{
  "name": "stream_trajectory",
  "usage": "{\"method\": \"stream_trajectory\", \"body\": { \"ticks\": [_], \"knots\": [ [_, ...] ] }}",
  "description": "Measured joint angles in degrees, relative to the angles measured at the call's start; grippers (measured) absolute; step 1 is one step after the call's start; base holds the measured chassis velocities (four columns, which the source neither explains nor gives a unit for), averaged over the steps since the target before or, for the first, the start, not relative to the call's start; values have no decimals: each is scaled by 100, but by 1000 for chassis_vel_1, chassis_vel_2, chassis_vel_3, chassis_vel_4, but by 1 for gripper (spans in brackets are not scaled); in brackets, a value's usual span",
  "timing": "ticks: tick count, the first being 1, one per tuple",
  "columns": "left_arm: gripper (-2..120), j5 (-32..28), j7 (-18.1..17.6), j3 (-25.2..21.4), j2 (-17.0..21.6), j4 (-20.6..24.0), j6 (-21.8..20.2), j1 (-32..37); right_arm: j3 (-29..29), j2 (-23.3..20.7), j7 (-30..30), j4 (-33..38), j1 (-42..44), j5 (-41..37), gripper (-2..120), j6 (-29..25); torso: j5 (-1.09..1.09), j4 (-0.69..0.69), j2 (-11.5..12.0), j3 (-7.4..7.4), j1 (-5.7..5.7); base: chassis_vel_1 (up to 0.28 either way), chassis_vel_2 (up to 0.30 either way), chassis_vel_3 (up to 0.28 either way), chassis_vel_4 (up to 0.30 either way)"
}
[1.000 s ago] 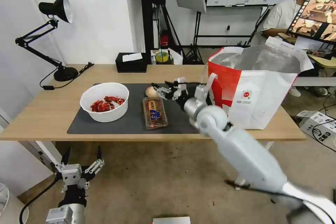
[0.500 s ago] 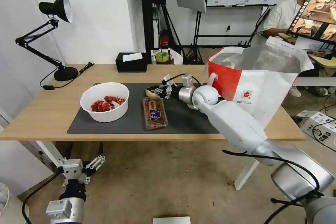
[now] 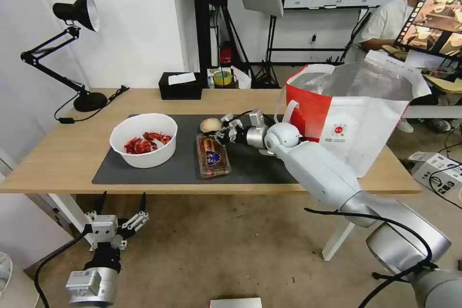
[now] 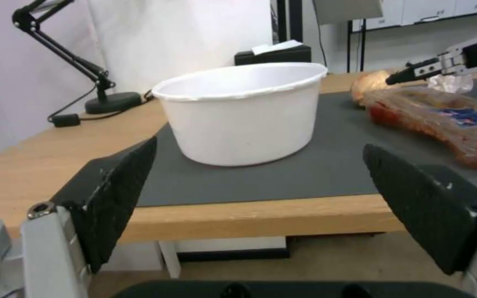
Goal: Pick up the trash from the table and place it into the takeout bag.
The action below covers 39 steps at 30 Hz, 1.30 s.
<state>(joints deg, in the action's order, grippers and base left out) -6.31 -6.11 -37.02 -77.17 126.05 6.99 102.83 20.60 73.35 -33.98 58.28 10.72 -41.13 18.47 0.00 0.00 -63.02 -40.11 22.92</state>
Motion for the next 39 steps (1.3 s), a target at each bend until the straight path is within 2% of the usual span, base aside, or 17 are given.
{"method": "stream_trajectory", "body": {
  "ticks": [22, 34, 36, 37, 39],
  "knots": [
    [100, -51, 17, 56, 143, -103, 17, -99, 153, -128, 118, 108, 42, -63, 0, 48, -1, 0, 0, 0, 0, 0, 0, 0, 0],
    [100, -242, 20, 95, 312, -117, 1, -212, -24, -218, 288, 409, 59, -474, 0, 52, 0, 0, 0, 0, -1, 0, 0, 0, 0],
    [100, -734, 123, 142, 502, -76, -97, -338, -52, -223, 317, 457, 59, -569, 0, 52, 0, 0, 0, 0, -1, 0, 0, 0, 0],
    [100, -734, 123, 142, 502, -76, -97, -338, -52, -223, 317, 457, 59, -569, 0, 52, 0, 0, 0, 0, -1, 0, 0, 0, 0],
    [100, -1385, 221, 230, 782, -20, -262, -596, -50, -198, 317, 427, 60, -601, 0, 56, 0, 0, 0, 0, 0, 0, 0, 0, 0]
  ]
}}
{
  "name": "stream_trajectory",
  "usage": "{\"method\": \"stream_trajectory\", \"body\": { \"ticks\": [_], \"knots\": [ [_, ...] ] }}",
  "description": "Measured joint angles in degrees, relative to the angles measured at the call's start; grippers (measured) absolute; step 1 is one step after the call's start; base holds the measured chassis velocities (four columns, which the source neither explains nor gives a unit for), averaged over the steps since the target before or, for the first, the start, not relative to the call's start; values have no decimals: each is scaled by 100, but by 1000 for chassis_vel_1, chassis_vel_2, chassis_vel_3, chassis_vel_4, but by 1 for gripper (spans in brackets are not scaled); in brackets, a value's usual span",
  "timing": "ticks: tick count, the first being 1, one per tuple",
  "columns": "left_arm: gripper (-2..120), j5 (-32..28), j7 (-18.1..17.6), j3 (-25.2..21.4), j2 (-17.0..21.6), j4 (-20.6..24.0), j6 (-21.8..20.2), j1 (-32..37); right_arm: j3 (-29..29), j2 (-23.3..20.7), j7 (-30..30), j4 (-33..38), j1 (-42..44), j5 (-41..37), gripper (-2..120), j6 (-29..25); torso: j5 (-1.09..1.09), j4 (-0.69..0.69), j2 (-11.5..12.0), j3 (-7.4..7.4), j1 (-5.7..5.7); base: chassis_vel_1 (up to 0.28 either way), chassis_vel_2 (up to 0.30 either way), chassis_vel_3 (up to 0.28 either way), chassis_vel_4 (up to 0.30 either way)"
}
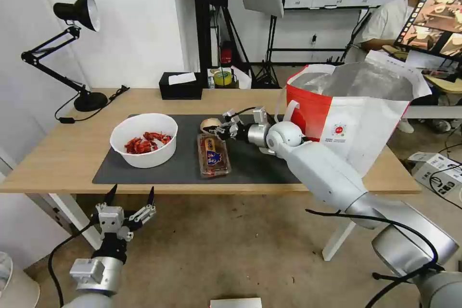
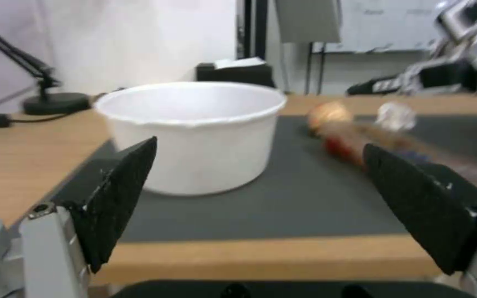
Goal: Pick up the trash from the table and place it into the takeout bag.
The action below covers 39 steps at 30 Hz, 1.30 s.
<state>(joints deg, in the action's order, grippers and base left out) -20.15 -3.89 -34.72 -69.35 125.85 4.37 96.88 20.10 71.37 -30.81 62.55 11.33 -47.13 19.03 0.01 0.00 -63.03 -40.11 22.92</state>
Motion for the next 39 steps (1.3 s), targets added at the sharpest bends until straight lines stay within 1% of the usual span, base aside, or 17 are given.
{"method": "stream_trajectory", "body": {
  "ticks": [4, 6, 7, 8, 9, 10, 12, 13, 16, 17, 19, 20, 22, 26, 29, 33, 39],
  "knots": [
    [100, -599, 96, 80, 270, 42, -158, -225, 21, 40, -21, -58, 1, 0, 0, 0, 0, 0, 0, 0, 0, 0, 0, 0, 0],
    [100, -1432, 187, 171, 578, 154, -404, -425, 40, 72, -51, -103, 1, 8, 0, 0, 0, -1, 0, 0, 0, 0, 0, 0, 0],
    [100, -1432, 187, 171, 578, 154, -404, -425, 40, 72, -51, -103, 1, 8, 0, 0, 0, -1, 0, 0, 0, 0, 0, 0, 0],
    [100, -2026, 210, 245, 780, 222, -608, -557, 43, 85, -57, -121, 1, 14, 0, 0, 0, -1, 0, 0, 0, 0, 0, 0, 0],
    [100, -2377, 213, 289, 898, 243, -718, -644, 43, 91, -58, -129, 1, 17, 0, 0, 0, -1, 0, 0, 0, 0, 0, 0, 0],
    [100, -2377, 213, 289, 898, 243, -718, -644, 43, 91, -58, -129, 1, 17, 0, 0, 0, -1, 0, 0, 0, 0, 0, 0, 0],
    [100, -3766, 336, 346, 1305, 254, -1294, -997, 39, 99, -58, -127, 8, 20, 0, 0, 1, 0, 0, 0, 0, 0, 0, 0, 0],
    [100, -3766, 336, 346, 1305, 254, -1294, -997, 39, 99, -58, -127, 8, 20, 0, 0, 1, 0, 0, 0, 0, 0, 0, 0, 0],
    [100, -5552, 624, 327, 1746, 127, -2011, -1453, 37, 108, -58, -115, 49, 23, 0, -6, 0, 0, 0, 0, 0, 0, 0, 0, 0],
    [100, -5552, 624, 327, 1746, 127, -2011, -1453, 37, 108, -58, -115, 49, 23, 0, -6, 0, 0, 0, 0, 0, 0, 0, 0, 0],
    [100, -6344, 661, 400, 1959, -100, -2295, -1782, 39, 134, -58, -126, 61, 26, 0, -12, -1, 0, 0, 0, 0, 0, 0, 0, 0],
    [100, -6344, 661, 400, 1959, -100, -2295, -1782, 39, 134, -58, -126, 61, 26, 0, -12, -1, 0, 0, 0, 0, 0, 0, 0, 0],
    [100, -6704, 644, 614, 2095, -471, -2443, -2156, 51, 148, -62, -114, 68, 29, 0, -16, 0, 0, 0, -1, 1, 0, 0, 0, 0],
    [100, -6832, 547, 788, 2130, -743, -2476, -2416, 96, 172, -81, -104, 64, 30, 0, -19, 1, 1, 0, -1, 1, 0, 0, 0, 0],
    [100, -6908, 359, 1056, 2133, -1032, -2492, -2820, 205, 202, -117, -103, -3, 30, 0, -23, 0, -2, 0, 0, 0, 0, 0, 0, 0],
    [100, -6908, 204, 1374, 2119, -1255, -2493, -3189, 242, 209, -124, -113, -20, 30, 0, -24, 0, 0, 0, 0, 0, 0, 0, 0, 0],
    [100, -6912, 72, 1618, 2095, -1397, -2514, -3413, 250, 217, -124, -150, -22, 34, 0, -24, -1, 0, 0, 0, 0, 0, 0, 0, 0]
  ]
}}
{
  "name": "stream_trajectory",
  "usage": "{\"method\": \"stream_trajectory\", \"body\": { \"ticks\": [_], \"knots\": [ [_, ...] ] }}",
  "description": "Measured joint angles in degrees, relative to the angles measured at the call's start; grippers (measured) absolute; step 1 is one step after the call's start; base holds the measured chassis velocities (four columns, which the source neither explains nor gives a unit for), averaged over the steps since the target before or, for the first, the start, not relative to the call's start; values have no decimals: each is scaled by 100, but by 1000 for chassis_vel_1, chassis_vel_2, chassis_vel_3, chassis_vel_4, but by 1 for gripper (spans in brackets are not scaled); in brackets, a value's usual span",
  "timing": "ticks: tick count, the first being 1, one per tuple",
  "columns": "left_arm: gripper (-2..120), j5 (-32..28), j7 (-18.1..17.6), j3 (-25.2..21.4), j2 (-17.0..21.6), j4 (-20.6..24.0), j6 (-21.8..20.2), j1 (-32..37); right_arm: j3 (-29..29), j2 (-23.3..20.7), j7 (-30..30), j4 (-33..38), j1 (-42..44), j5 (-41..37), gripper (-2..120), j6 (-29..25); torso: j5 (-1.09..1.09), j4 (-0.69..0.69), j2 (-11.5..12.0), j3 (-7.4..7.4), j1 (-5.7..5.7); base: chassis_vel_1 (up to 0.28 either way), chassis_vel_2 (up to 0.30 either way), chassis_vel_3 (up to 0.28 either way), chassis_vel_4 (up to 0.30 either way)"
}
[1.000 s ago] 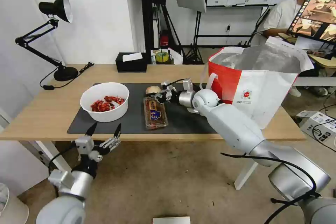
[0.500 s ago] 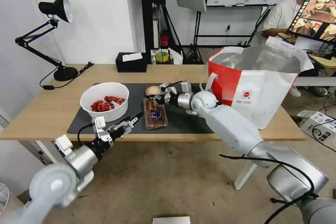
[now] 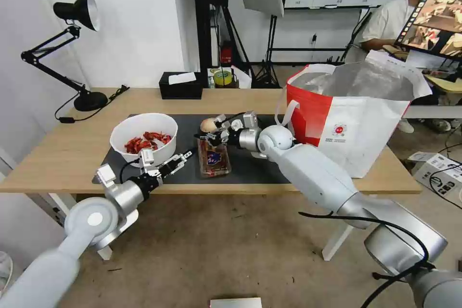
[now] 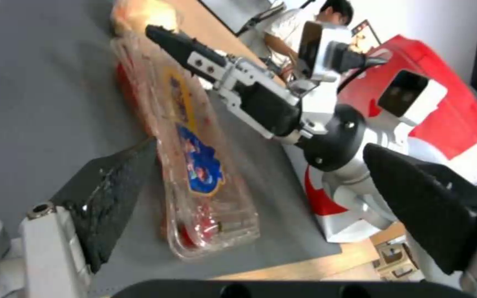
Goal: Pick up the trash from the table and place it into the takeout bag.
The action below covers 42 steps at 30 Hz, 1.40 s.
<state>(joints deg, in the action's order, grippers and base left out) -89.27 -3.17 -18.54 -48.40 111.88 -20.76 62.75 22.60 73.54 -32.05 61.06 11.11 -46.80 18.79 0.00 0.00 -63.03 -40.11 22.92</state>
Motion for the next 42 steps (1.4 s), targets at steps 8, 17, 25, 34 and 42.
{"method": "stream_trajectory", "body": {
  "ticks": [8, 17, 25, 34, 42],
  "knots": [
    [100, -10, -176, 332, -118, -116, -35, -276, 11, -21, -11, -101, 0, 24, 0, -4, 0, 0, 0, 0, 0, 0, 0, 0, 0],
    [100, 10, -319, 575, -207, -333, -38, -486, 12, -24, -16, -130, 53, 41, 0, -6, 0, 0, 0, 0, 0, 0, 0, 0, 0],
    [100, 25, -642, 691, -209, -512, -111, -669, 6, -38, -10, -109, 119, 146, 0, -6, 0, 0, 0, 0, 0, 0, 0, 0, 0],
    [100, -82, -1184, 907, -308, -654, -288, -972, -1, -62, -5, -71, 153, 155, 0, -6, 0, 0, 0, 0, 0, 0, 0, 0, 0],
    [100, -163, -1477, 1052, -421, -733, -409, -1162, -11, -112, -4, -65, 136, 151, 0, -6, -1, 0, 0, 0, 0, 0, 0, 0, 0]
  ]
}}
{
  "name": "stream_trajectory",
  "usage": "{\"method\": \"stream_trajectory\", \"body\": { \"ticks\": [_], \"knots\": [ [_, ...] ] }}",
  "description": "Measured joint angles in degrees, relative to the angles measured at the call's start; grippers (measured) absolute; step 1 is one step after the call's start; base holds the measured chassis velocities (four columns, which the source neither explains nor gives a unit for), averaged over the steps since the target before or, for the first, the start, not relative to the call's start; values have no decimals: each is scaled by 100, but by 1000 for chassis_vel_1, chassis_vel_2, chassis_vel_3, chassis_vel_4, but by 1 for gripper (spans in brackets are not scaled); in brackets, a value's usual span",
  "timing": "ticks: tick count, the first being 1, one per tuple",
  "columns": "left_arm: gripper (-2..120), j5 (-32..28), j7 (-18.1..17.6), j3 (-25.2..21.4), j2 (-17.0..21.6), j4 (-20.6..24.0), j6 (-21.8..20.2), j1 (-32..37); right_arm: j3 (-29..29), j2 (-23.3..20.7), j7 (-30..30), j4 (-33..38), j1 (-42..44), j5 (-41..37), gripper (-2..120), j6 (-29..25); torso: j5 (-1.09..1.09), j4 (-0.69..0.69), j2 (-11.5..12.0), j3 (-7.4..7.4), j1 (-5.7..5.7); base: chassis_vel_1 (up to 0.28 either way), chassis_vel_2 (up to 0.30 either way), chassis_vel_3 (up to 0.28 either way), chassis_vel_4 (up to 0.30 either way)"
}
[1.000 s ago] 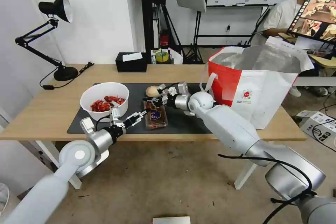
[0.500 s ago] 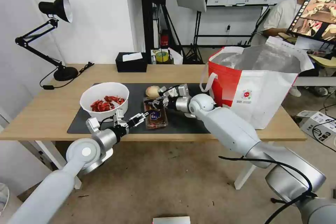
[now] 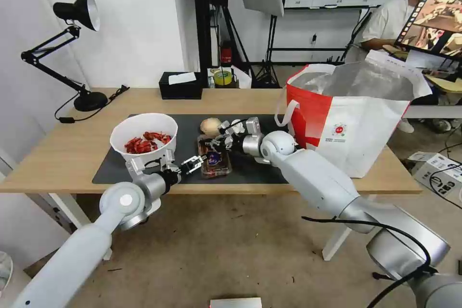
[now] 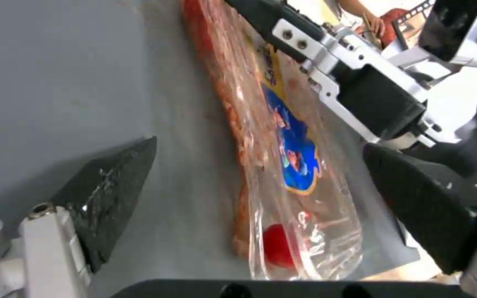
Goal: Pick up the trash from the table and place it into the takeout bag.
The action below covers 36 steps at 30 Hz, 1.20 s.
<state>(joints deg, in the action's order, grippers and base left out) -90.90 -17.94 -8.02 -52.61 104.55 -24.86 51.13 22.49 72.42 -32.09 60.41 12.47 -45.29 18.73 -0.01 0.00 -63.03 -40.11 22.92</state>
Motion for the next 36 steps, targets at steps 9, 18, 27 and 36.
{"method": "stream_trajectory", "body": {
  "ticks": [9, 18, 27, 36],
  "knots": [
    [99, -67, -114, 164, -95, -72, -66, -174, -55, -4, 0, 32, 28, -2, 0, 0, 0, -1, 0, 0, 0, 0, 0, 0, 0],
    [67, -70, -110, 198, -129, -101, -90, -186, -71, -12, 3, 49, 44, -2, 0, 0, 1, 0, 0, 0, 0, 0, 0, 0, 0],
    [33, -57, -104, 238, -141, -101, -80, -196, -81, -17, 6, 52, 38, -5, 0, -2, 1, 0, 0, 0, 0, 0, 0, 0, 0],
    [3, -14, -86, 243, -133, -146, -59, -192, -168, -42, -22, 40, 62, -14, 0, -6, 0, 0, 0, 0, 0, 0, 0, 0, 0]
  ]
}}
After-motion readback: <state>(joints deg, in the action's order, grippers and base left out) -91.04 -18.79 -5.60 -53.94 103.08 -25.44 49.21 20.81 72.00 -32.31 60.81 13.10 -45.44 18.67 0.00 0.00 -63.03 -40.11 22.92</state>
